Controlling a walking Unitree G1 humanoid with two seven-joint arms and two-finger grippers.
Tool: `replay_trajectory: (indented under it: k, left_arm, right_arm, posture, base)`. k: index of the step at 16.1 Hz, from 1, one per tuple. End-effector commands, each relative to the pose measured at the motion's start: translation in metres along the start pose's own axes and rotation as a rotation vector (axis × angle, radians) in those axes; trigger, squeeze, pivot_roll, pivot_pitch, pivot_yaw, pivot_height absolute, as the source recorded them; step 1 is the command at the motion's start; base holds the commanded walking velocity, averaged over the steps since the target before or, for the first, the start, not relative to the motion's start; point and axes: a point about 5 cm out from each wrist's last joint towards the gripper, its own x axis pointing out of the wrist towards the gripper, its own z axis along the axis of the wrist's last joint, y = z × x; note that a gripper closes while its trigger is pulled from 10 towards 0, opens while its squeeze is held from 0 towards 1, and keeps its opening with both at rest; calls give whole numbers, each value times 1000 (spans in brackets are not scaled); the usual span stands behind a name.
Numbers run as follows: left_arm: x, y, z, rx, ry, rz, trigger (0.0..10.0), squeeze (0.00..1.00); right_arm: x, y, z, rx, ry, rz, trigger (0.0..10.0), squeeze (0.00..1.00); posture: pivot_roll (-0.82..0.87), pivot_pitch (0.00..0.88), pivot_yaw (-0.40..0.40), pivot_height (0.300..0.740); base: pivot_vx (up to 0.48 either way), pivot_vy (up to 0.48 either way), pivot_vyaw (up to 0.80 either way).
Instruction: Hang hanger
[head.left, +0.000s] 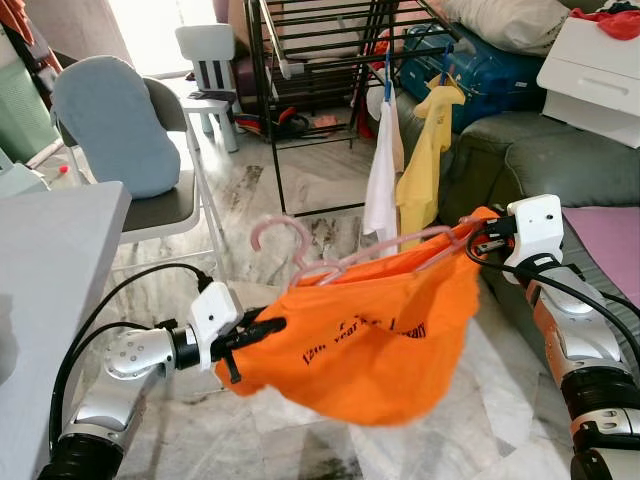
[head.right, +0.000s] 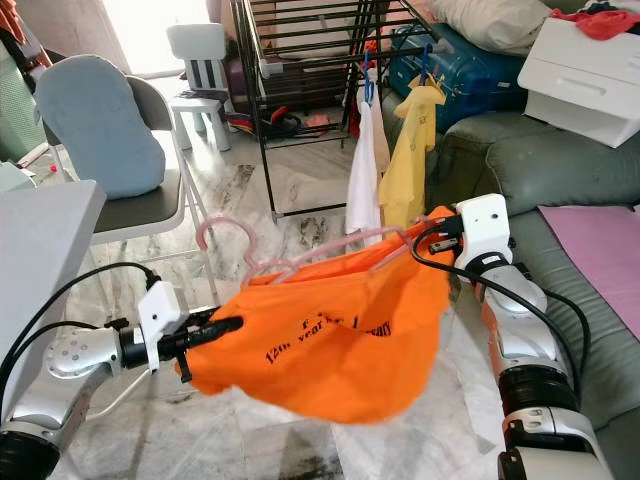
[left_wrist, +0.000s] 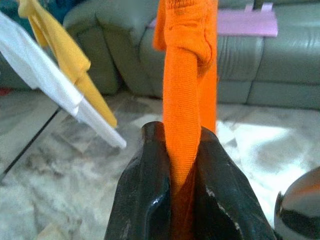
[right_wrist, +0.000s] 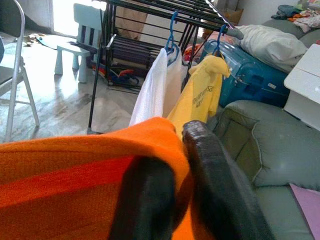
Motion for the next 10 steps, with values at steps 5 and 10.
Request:
replay_trajectory:
  k: [5,10]
  left_arm:
    - [-8,8,-23,13,146,73,0,0]
    - [-11,16,-39,41,273,179,0,0]
  right_arm:
    - [2,-16,17,-16,-60,-65,0,0]
    - [3,-13,23,-30,-82,-44,0,0]
  posture:
    - [-174,0,46,740]
    - [-176,0,46,740]
  base:
    - [0,0,0]
    - [0,0,0]
